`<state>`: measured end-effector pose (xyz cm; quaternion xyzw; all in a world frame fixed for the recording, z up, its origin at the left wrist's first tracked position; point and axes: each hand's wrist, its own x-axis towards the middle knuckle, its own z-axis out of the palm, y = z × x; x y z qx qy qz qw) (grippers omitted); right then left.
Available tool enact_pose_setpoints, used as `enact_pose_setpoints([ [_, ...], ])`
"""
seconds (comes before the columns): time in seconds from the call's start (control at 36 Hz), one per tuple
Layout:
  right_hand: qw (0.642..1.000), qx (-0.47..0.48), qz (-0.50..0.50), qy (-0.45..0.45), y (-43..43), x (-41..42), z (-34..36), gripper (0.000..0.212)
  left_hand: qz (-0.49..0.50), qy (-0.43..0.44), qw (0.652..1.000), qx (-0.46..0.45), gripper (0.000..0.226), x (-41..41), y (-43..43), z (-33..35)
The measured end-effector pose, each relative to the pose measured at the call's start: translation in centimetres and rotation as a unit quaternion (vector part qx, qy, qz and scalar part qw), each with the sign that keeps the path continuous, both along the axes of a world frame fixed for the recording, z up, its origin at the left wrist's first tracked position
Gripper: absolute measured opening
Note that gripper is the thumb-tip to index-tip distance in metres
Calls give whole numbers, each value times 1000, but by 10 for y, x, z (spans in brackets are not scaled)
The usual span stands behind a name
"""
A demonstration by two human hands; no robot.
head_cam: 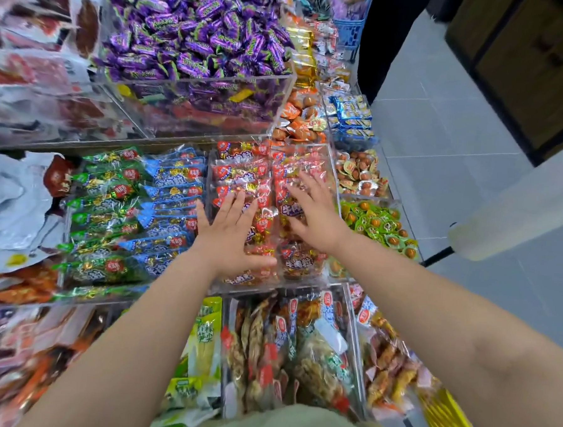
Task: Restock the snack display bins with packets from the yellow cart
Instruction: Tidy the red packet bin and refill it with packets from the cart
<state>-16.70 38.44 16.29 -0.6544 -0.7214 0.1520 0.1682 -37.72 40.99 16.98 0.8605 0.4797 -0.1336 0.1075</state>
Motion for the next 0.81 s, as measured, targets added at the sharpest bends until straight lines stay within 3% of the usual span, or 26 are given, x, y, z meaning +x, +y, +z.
enact_pose_setpoints([
  [0.06, 998, 5, -28, 62, -15, -2, 4, 51, 24, -52, 998, 10, 123, 1, -8, 4],
  [0.11, 990, 4, -60, 125, -31, -5, 7, 39, 39, -140, 988, 46, 93, 3, -21, 9],
  [0.17, 979, 10, -91, 183, -49, -10, 11, 29, 44, -255, 960, 107, 55, 6, -38, 12],
  [0.22, 965, 4, -134, 226, -71, -12, 11, 24, 48, -345, 927, 137, 35, 11, -57, 14],
  [0.28, 943, -13, -188, 274, -96, -14, 6, 22, 53, -418, 904, 79, 22, 16, -77, 13],
  [0.36, 899, -35, -289, 328, -140, -11, -11, 22, 77, -462, 877, -112, 13, 29, -106, 2],
  [0.53, 781, -80, -489, 380, -259, -4, -57, 16, 165, -346, 829, -408, 8, 67, -167, -45],
  [0.61, 693, -141, -579, 405, -332, -7, -79, 16, 222, -258, 802, -491, 23, 78, -204, -73],
  [0.67, 641, -165, -625, 415, -379, -14, -89, 27, 228, -197, 807, -508, 28, 81, -228, -91],
  [0.81, 441, -154, -720, 513, -483, -42, -107, 19, 212, -87, 800, -555, 22, 84, -279, -125],
])
